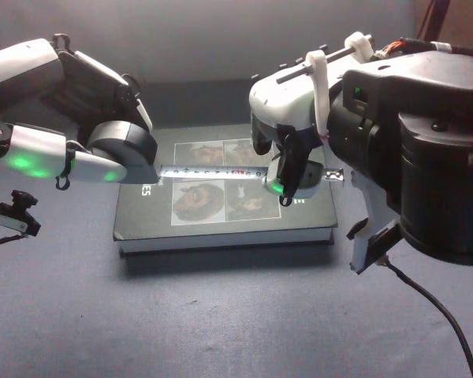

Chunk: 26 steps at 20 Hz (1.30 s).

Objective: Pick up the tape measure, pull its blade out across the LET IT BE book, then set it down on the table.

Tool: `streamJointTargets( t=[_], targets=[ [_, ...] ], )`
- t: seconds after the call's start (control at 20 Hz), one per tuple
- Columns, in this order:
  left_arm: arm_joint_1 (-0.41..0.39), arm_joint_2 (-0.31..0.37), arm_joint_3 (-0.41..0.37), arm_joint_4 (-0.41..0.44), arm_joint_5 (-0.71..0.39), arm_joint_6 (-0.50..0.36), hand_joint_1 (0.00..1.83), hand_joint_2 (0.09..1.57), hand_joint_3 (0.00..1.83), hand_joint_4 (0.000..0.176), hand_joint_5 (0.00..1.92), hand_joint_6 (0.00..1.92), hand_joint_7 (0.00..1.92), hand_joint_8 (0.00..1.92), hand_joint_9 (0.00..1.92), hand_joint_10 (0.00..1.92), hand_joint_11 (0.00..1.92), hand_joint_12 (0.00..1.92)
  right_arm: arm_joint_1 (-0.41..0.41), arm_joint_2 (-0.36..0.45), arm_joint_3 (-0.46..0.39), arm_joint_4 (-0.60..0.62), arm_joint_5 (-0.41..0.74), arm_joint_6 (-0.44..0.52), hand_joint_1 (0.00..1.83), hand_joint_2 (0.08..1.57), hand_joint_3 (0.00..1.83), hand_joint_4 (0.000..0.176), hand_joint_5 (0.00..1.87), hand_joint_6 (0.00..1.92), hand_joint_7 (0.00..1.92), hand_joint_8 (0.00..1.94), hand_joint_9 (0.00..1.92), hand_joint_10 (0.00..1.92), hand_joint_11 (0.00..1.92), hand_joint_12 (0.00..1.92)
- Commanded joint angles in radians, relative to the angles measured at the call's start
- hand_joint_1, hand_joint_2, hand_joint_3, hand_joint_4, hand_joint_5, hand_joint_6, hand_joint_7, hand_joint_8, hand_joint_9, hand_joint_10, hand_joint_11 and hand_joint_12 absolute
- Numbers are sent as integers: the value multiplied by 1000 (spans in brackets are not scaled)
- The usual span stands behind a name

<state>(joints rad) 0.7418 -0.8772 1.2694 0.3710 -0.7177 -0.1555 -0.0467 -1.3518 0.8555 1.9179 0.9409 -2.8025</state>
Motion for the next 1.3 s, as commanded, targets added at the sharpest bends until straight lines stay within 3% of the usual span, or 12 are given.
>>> streamJointTargets(
  t=[0.0, 0.5, 1.25],
  targets=[
    [-4, -1, 4, -51, -118, -16, 1397, 1042, 0, 0, 1049, 633, 1190, 627, 1099, 1001, 1151, 798, 17, 7, -4, -71, 3, -3, 976, 1194, 2, 0, 731, 16, 833, 21, 737, 29, 253, 1078],
    [-3, -1, 5, -51, -118, -16, 1397, 1044, 0, 0, 1046, 614, 1189, 638, 1093, 1012, 1135, 797, 14, 21, -20, -37, -2, -19, 977, 1195, 0, 0, 756, 15, 856, 19, 757, 28, 271, 1068],
    [-2, -1, 4, -52, -123, -16, 1397, 1048, 0, 0, 1051, 588, 1176, 670, 1080, 1033, 1141, 807, -14, 13, -20, -86, -6, 3, 965, 1191, 0, 0, 767, 10, 867, 14, 777, 26, 276, 1061]
  ],
)
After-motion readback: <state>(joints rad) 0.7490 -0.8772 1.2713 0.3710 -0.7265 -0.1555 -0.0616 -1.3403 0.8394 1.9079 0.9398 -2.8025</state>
